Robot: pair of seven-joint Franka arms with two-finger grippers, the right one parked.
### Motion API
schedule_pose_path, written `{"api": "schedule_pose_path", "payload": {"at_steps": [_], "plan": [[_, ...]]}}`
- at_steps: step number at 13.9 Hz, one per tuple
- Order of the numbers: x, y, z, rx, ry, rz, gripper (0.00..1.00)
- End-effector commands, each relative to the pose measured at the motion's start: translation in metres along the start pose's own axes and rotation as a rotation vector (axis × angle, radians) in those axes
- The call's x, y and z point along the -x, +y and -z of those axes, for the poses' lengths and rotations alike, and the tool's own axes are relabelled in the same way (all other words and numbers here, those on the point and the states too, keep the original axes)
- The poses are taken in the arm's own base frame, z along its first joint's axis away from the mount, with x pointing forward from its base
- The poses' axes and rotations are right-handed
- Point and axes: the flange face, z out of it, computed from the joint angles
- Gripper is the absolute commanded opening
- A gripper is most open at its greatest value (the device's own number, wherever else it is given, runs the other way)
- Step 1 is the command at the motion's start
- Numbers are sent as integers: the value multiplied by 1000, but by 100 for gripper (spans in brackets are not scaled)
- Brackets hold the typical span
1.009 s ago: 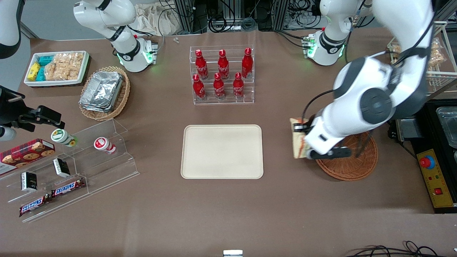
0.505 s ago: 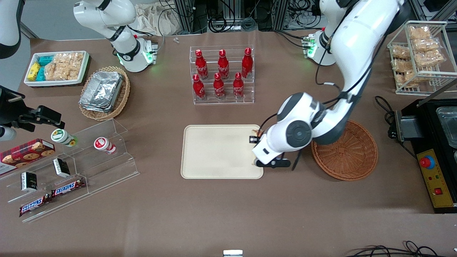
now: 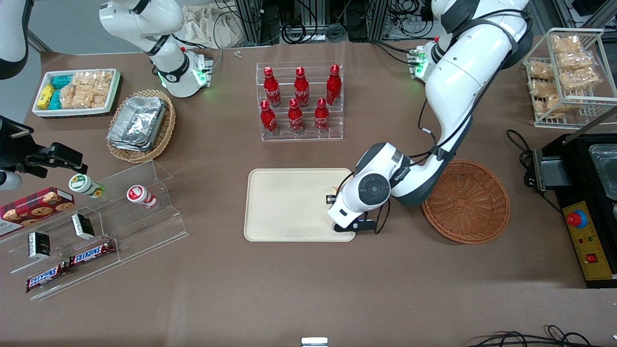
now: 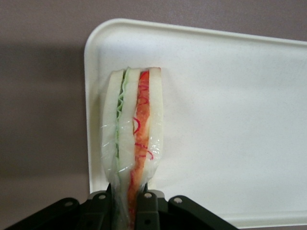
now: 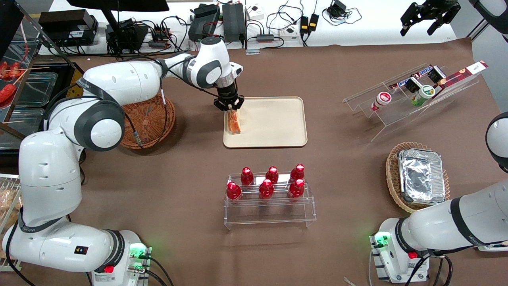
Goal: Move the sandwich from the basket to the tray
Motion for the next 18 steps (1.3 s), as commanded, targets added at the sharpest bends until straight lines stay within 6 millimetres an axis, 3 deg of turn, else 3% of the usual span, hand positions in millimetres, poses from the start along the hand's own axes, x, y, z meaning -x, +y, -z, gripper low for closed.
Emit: {"api": "schedule_pose_path", "payload": {"at_steps": [1, 3, 4, 5, 8, 9, 12, 14, 16, 18], "plan": [[2, 7, -1, -18, 31, 5, 16], [0, 6, -5, -35, 40, -3, 57], [0, 6, -2, -33, 42, -5, 92], [1, 7, 4, -39, 44, -5, 100], [4, 1, 40, -62, 49, 9, 100], [4, -4, 60, -79, 63, 17, 100], [-5, -38, 142, -80, 174, 77, 100], [-7, -65, 183, -76, 208, 109, 100], [-7, -95, 213, -104, 243, 125, 100], [6, -131, 232, -158, 241, 64, 100]]}}
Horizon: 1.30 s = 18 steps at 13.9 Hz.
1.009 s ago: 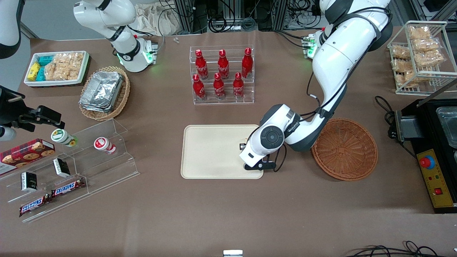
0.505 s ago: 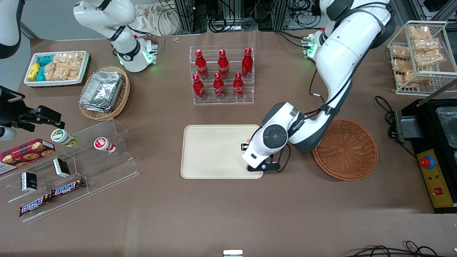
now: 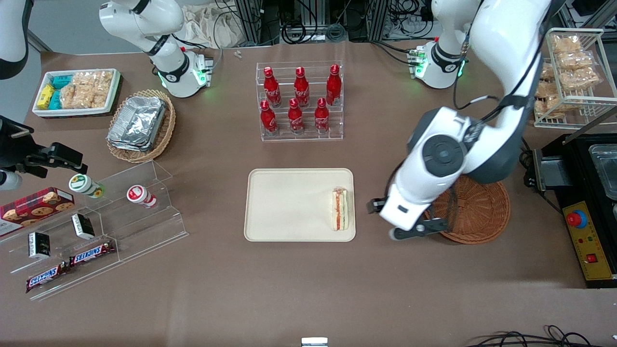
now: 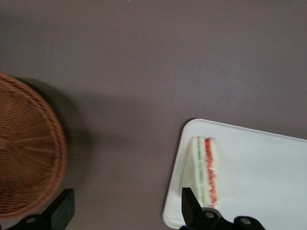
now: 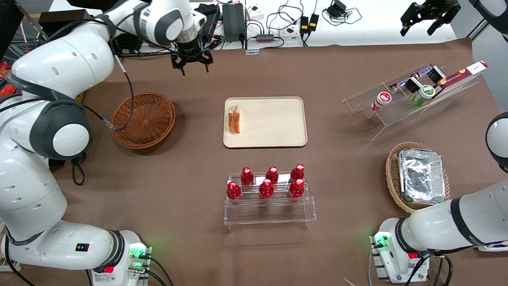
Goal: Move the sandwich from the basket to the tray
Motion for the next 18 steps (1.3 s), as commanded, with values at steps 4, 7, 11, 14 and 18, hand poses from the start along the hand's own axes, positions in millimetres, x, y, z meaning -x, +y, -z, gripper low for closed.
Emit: {"api": "schedule_pose_path", "payload": {"at_steps": [4, 7, 11, 14, 18], "plan": [[5, -124, 47, -44, -29, -141, 100], [-2, -172, 62, -59, -56, -223, 100], [-7, -219, 69, -31, -70, -298, 100], [9, -243, 76, -35, -77, -334, 100], [24, -277, 100, -7, -114, -330, 100]]}}
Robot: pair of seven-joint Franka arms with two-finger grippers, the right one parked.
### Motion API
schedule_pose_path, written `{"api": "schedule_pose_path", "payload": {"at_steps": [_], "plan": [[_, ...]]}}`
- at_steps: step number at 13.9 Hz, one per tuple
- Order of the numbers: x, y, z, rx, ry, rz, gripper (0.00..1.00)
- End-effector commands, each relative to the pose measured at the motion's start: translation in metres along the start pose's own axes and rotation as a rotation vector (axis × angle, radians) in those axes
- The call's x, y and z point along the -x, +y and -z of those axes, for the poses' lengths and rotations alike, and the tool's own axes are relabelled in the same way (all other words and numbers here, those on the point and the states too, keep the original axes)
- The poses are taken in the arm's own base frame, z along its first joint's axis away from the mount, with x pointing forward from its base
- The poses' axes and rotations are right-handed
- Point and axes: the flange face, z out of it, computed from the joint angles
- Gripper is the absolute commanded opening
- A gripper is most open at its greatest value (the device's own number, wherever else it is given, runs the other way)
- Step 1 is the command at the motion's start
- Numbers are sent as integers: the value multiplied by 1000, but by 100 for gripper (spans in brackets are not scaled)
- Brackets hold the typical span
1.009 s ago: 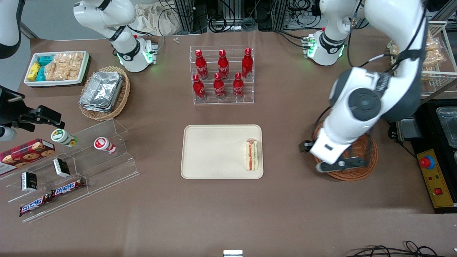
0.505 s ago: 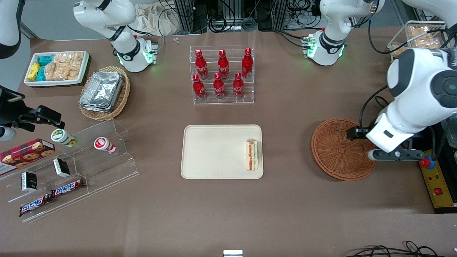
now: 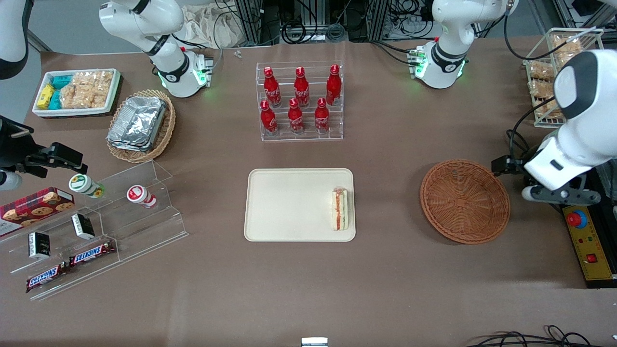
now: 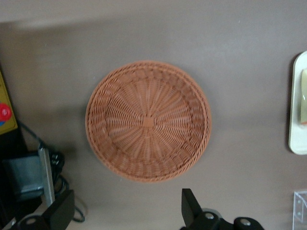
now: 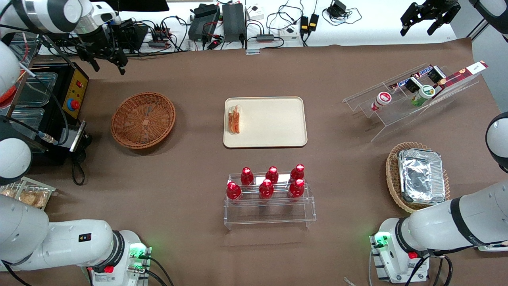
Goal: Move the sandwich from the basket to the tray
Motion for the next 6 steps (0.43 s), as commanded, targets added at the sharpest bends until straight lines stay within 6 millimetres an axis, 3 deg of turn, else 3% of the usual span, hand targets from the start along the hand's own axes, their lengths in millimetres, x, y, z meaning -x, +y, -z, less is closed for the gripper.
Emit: {"api": "schedule_pose_path", "payload": {"at_steps": [1, 6], "plan": [[24, -12, 26, 20, -23, -26, 100], [23, -8, 34, -23, -45, -57, 100]]}}
